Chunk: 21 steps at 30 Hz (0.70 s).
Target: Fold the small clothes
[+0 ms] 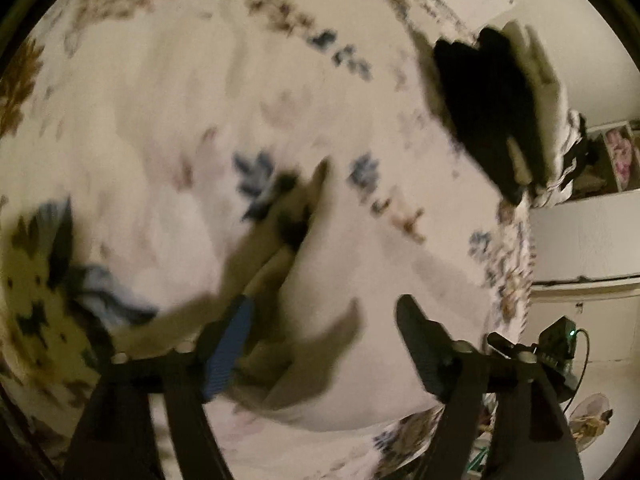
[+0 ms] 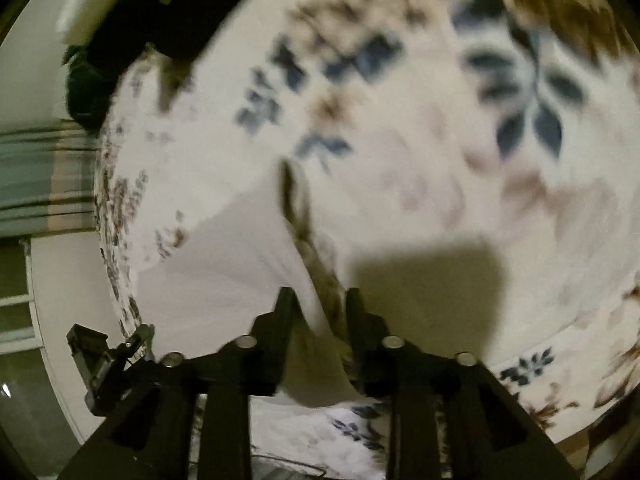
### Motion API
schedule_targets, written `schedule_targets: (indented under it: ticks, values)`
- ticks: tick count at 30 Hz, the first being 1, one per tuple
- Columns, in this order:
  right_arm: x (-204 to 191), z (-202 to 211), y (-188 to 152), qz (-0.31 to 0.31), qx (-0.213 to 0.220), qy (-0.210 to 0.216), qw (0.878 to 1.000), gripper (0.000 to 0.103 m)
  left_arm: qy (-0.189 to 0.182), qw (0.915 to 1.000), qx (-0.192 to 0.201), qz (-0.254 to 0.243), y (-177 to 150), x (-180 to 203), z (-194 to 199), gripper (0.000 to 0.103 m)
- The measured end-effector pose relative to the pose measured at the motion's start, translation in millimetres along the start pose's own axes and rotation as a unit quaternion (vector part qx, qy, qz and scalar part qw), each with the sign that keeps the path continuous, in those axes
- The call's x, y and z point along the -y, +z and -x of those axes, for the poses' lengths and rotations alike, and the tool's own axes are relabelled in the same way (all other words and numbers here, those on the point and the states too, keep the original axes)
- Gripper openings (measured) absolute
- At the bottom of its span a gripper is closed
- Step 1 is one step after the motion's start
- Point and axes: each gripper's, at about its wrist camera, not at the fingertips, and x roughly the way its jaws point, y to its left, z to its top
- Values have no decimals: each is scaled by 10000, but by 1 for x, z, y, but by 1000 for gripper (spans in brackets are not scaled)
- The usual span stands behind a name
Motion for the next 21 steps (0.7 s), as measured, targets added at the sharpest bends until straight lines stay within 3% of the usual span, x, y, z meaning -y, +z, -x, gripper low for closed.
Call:
schedule_targets:
  ticks: [2,5,6,8,10,13,16,18,20,21]
  values:
    - [-10,2,8,14,103,78,9999,55,1,9999,104,29,11,1,-5,75]
    - [-16,-20,28,-113,-40,16,9999,55,172,9998,119,48,30,2,-24,75]
    - [-18,-28,32,-133,-91,54,9999,48,340,9993,95,-86,36,4,-33,75]
    - [-19,-39,36,-11,-59,-135,9999,18,787,9965,-69,-258,42,-1,-49,75]
    - [-19,-48,41,86,32,-593,9982,17,766,9965,-233,-233,46,-14,-63,75]
    - [-23,-53,43,155,-34,-643,9978,18,756,9961,-307,-329,49,-10,-54,75]
    - [-37,-38,38,362,-79,-635,9973,27,672,9974,-191,-166,44,-6,-25,75]
    - [-40,-25,30,324,-92,-659,9973,56,655,9978,-76,88,31,-8,-6,75]
    - [-34,-7,18,151,6,-442,9989,69,573,9973,82,457,7,-14,13,75]
    - [-24,3,9,-39,62,-344,9994,70,448,9960,163,761,-9,-20,22,75]
